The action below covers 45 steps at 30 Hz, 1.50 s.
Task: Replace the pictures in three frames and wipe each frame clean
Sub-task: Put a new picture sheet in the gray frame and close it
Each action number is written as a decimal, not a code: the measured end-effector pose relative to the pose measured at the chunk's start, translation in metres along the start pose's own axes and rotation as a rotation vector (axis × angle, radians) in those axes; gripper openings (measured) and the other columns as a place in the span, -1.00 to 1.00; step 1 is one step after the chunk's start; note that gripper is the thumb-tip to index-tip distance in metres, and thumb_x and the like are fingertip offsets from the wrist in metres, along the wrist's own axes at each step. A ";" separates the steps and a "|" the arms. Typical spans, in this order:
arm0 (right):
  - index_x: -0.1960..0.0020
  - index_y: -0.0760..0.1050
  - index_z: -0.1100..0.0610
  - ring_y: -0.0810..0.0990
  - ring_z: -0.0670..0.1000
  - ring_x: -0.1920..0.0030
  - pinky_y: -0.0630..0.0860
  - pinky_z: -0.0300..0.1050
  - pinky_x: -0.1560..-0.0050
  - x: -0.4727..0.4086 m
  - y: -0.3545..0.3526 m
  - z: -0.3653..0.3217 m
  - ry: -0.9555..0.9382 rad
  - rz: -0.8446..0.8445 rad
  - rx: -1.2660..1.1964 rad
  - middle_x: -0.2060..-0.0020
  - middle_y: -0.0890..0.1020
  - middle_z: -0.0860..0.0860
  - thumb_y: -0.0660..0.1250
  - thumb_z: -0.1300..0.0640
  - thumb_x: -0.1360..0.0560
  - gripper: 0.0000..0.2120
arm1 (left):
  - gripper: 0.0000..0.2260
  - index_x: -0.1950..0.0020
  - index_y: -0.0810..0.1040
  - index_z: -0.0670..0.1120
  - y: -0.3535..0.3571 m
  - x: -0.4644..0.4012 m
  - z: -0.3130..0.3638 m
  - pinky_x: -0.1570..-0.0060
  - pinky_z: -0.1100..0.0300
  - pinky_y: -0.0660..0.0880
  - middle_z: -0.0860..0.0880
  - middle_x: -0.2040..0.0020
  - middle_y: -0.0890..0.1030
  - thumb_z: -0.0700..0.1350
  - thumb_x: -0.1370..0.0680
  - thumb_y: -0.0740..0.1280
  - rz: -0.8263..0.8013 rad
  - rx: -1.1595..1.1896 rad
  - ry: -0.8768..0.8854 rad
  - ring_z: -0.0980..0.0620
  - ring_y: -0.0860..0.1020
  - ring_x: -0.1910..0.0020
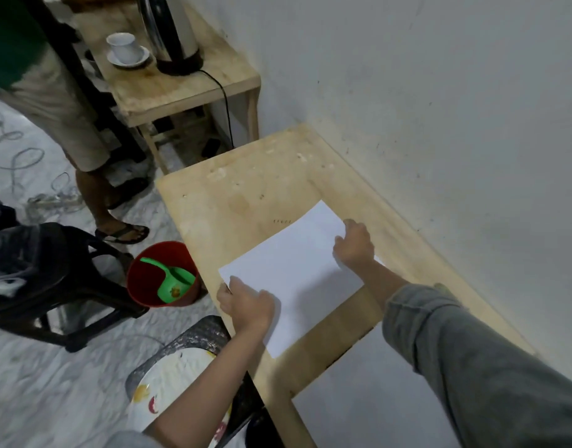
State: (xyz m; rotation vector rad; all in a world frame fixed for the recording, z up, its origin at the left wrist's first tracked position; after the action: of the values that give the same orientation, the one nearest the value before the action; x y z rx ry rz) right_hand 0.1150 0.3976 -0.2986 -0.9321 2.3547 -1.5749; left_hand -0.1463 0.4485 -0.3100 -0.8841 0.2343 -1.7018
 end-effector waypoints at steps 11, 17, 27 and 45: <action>-0.20 0.36 0.20 0.42 0.20 -0.14 0.36 0.07 -0.21 0.018 -0.019 0.050 -0.041 -0.064 0.138 -0.16 0.41 0.17 0.20 0.09 -0.49 -0.68 | -0.40 -0.49 0.16 -0.14 0.016 0.026 -0.007 -0.44 -0.05 0.16 -0.15 -0.54 -0.10 -0.12 -0.51 0.33 -0.072 -0.101 0.141 -0.16 -0.05 -0.49; -0.23 0.40 0.14 0.42 0.19 -0.17 0.33 0.04 -0.20 0.077 -0.038 0.110 -0.028 -0.059 0.207 -0.15 0.45 0.13 0.17 0.06 -0.47 -0.64 | -0.47 -0.37 0.33 -0.24 0.017 0.080 -0.013 -0.45 -0.01 0.05 -0.27 -0.51 0.04 -0.07 -0.44 0.27 -0.137 -0.164 0.215 -0.24 0.03 -0.49; -0.13 0.46 0.18 0.44 0.19 -0.18 0.37 0.01 -0.15 0.182 -0.060 0.205 0.006 0.031 0.196 -0.14 0.48 0.14 0.21 0.06 -0.50 -0.73 | -0.34 -0.36 0.34 -0.20 0.030 0.186 -0.082 -0.23 -0.06 0.35 -0.18 -0.36 0.25 0.07 -0.39 0.47 -0.097 -0.338 0.192 -0.23 0.26 -0.33; -0.27 0.36 0.14 0.48 0.14 -0.18 0.45 -0.01 -0.13 0.217 -0.059 0.233 0.124 0.044 -0.063 -0.22 0.47 0.11 0.38 0.03 -0.45 -0.56 | -0.46 -0.41 0.24 -0.25 0.039 0.208 -0.092 -0.09 -0.04 0.44 -0.22 -0.11 0.54 -0.22 -0.50 0.37 -0.036 -0.154 0.118 -0.23 0.52 -0.10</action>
State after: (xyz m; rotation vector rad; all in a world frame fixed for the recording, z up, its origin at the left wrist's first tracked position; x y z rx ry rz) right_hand 0.0729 0.0765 -0.3040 -0.8100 2.5045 -1.5938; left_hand -0.1924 0.2227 -0.3070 -0.9057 0.4363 -1.7903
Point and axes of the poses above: each hand's wrist, its own x-axis away from the middle knuckle, its own y-axis out of the palm, z = x × y, the point moved 5 cm from there along -x, towards the middle knuckle
